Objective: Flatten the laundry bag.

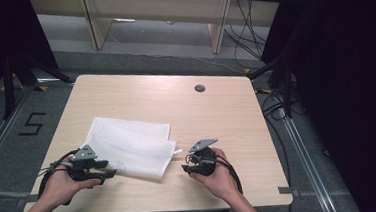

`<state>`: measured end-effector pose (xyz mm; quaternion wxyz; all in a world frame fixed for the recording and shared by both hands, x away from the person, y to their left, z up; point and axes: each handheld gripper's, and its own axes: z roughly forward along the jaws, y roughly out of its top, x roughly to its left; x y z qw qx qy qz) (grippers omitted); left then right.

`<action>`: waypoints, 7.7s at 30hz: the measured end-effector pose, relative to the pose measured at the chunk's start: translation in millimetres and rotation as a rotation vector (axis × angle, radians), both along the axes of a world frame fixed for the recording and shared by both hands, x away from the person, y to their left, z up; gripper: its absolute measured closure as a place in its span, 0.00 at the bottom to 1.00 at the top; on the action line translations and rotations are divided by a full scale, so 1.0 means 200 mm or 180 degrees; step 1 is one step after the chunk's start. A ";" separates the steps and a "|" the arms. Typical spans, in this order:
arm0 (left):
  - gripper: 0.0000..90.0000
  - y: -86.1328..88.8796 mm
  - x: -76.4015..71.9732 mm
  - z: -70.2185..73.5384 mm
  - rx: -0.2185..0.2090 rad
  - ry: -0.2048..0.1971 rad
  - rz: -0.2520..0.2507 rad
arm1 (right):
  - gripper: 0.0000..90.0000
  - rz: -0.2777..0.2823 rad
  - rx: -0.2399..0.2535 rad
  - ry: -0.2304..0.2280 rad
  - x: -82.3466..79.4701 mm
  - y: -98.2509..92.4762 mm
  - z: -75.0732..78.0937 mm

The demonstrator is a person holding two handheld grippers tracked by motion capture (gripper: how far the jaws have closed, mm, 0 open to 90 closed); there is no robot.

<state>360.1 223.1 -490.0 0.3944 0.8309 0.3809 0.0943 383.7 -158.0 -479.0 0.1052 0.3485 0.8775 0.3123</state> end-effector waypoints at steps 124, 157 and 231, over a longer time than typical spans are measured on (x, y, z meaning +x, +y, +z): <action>0.93 -0.28 0.29 -0.05 0.0371 -0.0190 -0.0373 | 1.00 0.0700 0.0015 -0.0146 0.33 0.61 0.37; 0.92 -0.47 0.35 -0.09 0.0316 -0.0273 -0.0493 | 1.00 0.0710 -0.0034 -0.0157 0.36 0.63 0.44; 0.94 0.03 0.31 0.01 0.0346 -0.0452 0.0413 | 1.00 0.1036 -0.0122 -0.0124 0.25 0.73 0.34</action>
